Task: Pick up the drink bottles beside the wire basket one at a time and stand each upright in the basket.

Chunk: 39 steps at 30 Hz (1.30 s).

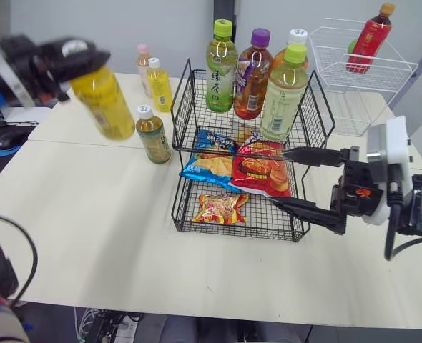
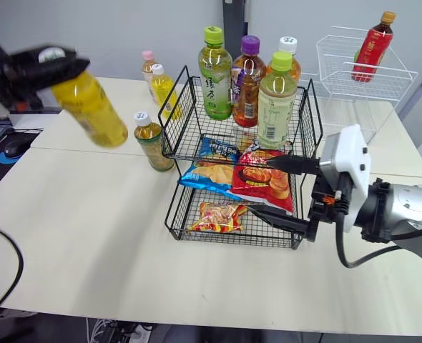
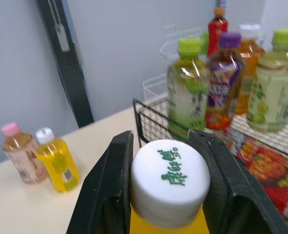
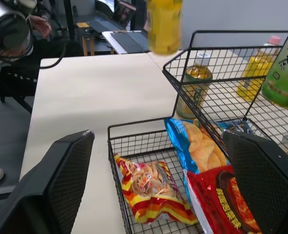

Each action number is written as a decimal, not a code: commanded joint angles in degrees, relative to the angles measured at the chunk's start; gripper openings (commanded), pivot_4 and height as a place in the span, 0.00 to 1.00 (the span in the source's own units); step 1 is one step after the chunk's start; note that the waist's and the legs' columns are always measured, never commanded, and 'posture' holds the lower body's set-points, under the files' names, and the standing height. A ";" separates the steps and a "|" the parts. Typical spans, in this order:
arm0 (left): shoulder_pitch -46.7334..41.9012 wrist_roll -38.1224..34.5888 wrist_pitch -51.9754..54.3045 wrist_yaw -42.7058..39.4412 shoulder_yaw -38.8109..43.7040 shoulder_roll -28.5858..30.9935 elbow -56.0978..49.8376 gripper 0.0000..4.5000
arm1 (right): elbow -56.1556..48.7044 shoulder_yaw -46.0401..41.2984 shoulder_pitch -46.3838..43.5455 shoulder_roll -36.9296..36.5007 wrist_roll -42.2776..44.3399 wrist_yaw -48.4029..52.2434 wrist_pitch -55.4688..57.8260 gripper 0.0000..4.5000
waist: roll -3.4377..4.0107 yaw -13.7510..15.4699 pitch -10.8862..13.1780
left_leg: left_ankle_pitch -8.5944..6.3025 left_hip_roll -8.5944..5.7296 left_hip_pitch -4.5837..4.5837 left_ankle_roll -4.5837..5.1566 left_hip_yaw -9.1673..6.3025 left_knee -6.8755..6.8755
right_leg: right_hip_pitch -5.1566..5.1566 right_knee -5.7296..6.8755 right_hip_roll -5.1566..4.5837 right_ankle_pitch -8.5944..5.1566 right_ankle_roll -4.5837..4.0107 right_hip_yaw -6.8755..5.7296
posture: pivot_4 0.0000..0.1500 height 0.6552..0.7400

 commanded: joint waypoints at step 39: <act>-31.95 21.23 -18.49 -22.28 -14.78 -40.01 38.08 0.31 | -5.83 -9.53 6.87 -2.74 7.06 -19.02 -2.82 1.00 | 0.10 -0.26 0.04 | 0.11 -0.03 -0.11 -0.19 0.13 -0.01 | -0.08 -0.15 0.00 0.01 -0.02 0.16 | 1.00 1.00</act>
